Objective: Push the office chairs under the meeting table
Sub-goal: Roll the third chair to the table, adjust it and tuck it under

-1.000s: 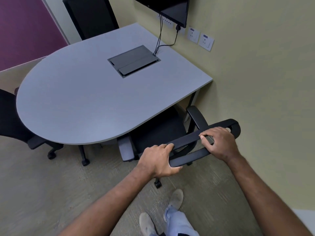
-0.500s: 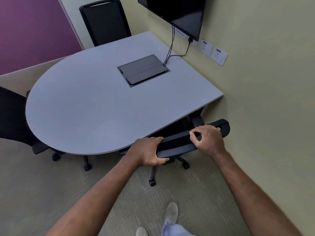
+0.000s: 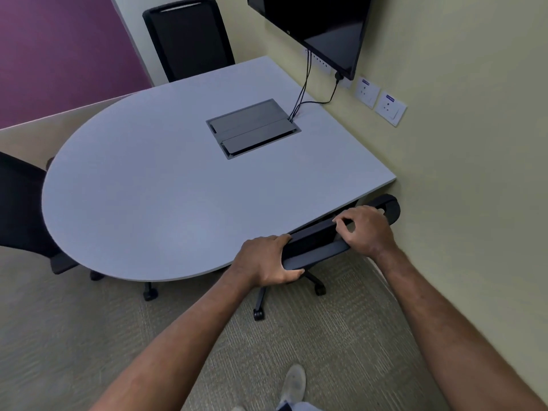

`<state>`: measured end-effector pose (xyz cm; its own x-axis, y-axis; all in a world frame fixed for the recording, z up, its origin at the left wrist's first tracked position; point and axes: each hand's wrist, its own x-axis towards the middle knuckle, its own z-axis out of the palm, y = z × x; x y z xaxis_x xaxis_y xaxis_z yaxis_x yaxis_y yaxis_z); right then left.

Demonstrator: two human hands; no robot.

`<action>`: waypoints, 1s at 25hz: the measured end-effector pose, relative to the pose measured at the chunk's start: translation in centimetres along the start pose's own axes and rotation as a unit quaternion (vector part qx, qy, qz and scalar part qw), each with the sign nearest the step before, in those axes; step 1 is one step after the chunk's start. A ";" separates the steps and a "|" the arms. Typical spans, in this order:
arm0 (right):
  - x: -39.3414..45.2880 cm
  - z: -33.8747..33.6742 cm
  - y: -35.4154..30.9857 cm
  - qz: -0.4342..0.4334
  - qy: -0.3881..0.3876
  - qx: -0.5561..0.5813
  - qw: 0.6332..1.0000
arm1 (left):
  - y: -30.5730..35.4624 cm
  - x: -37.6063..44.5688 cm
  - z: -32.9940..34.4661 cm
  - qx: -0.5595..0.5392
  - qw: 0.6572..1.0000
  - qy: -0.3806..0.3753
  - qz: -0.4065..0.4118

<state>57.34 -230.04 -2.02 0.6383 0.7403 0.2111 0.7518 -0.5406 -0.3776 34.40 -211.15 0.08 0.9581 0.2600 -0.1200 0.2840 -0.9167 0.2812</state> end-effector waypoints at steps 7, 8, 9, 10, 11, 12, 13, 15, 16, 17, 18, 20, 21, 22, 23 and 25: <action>2.6 -0.3 1.8 -0.017 -0.003 0.018 1.000 | 1.0 2.2 0.1 -0.001 1.000 0.009 -0.027; 2.9 -0.4 2.0 -0.016 -0.006 0.018 1.000 | 1.2 2.5 0.1 -0.004 0.999 0.008 -0.032; 3.1 -0.5 2.2 -0.017 -0.011 0.017 1.000 | 1.4 2.7 0.1 -0.005 0.999 0.006 -0.036; 3.3 -0.5 2.4 -0.018 -0.014 0.017 1.000 | 1.6 2.8 0.1 -0.006 0.999 0.006 -0.038; 3.4 -0.6 2.5 -0.019 -0.015 0.017 1.000 | 1.7 3.0 0.1 -0.006 0.999 0.006 -0.039; 3.4 -0.6 2.6 -0.020 -0.013 0.018 1.000 | 1.7 3.1 0.2 -0.007 0.999 0.006 -0.039; 3.4 -0.7 2.7 -0.022 -0.010 0.018 1.000 | 1.7 3.2 0.2 -0.008 0.999 0.006 -0.039; 3.4 -0.6 2.8 -0.027 -0.007 0.018 0.999 | 1.7 3.2 0.2 -0.010 0.999 0.006 -0.041; 3.4 -0.7 2.9 -0.029 -0.007 0.018 0.999 | 1.7 3.2 0.2 -0.010 0.999 0.007 -0.041; 3.4 -0.7 2.9 -0.030 -0.008 0.018 0.999 | 1.7 3.3 0.2 -0.010 0.999 0.007 -0.040; 3.5 -0.7 2.9 -0.031 -0.009 0.017 0.999 | 1.8 3.3 0.2 -0.010 0.999 0.007 -0.040; 3.4 -0.7 2.9 -0.031 -0.011 0.018 0.999 | 1.8 3.3 0.2 -0.009 0.999 0.005 -0.040; 3.4 -0.7 2.9 -0.030 -0.012 0.018 0.999 | 1.8 3.3 0.3 -0.010 0.999 0.004 -0.042; 3.3 -0.6 2.9 -0.030 -0.013 0.017 0.999 | 1.7 3.2 0.4 -0.011 0.999 0.004 -0.043; 3.3 -0.7 2.9 -0.029 -0.013 0.016 0.999 | 1.7 3.2 0.4 -0.013 0.999 0.004 -0.043; 3.2 -0.7 2.9 -0.026 -0.011 0.013 1.000 | 1.7 3.1 0.4 -0.015 0.999 0.007 -0.044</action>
<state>61.67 -229.49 -1.83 0.5942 0.7763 0.2106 0.7793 -0.4908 -0.3897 37.86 -212.07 -0.22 0.9300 0.3431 -0.1321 0.3673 -0.8809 0.2985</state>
